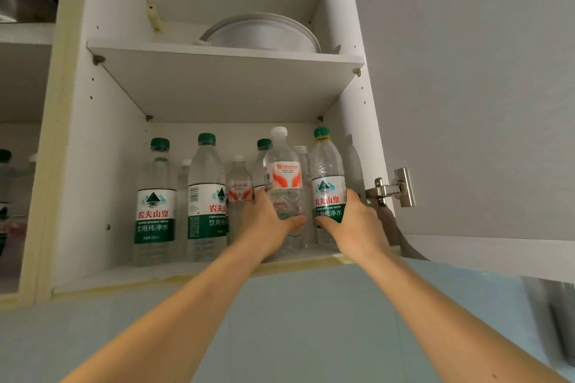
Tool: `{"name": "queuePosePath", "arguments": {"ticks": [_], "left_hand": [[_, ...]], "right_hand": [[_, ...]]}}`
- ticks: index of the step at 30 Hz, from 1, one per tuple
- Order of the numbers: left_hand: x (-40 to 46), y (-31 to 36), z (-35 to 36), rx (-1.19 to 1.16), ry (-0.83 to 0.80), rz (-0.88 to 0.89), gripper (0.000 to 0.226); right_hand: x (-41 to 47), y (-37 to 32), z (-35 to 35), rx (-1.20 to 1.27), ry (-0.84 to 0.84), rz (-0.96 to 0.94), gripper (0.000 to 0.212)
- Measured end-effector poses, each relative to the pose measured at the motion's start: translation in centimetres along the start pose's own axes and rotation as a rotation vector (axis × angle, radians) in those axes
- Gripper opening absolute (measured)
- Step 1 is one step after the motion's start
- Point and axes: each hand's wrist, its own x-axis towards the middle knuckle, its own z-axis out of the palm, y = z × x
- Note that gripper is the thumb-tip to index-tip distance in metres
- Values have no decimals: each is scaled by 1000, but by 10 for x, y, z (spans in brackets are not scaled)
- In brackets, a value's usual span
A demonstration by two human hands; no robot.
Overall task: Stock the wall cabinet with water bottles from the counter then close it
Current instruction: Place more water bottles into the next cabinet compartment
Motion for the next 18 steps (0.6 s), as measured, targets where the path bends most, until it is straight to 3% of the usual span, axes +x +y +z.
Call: {"name": "queuePosePath", "arguments": {"ticks": [8, 11, 14, 18], "left_hand": [[-13, -10, -27, 156, -133, 175, 65], [-17, -19, -60, 264, 23, 302, 52], [-15, -30, -98, 297, 242, 457, 42], [-6, -57, -144, 358, 432, 432, 43]], "right_hand": [[-8, 3, -6, 58, 24, -50, 55], [-19, -5, -4, 63, 181, -138, 55], [-36, -32, 4, 133, 349, -398, 43], [-47, -86, 28, 283, 264, -671, 32]]}}
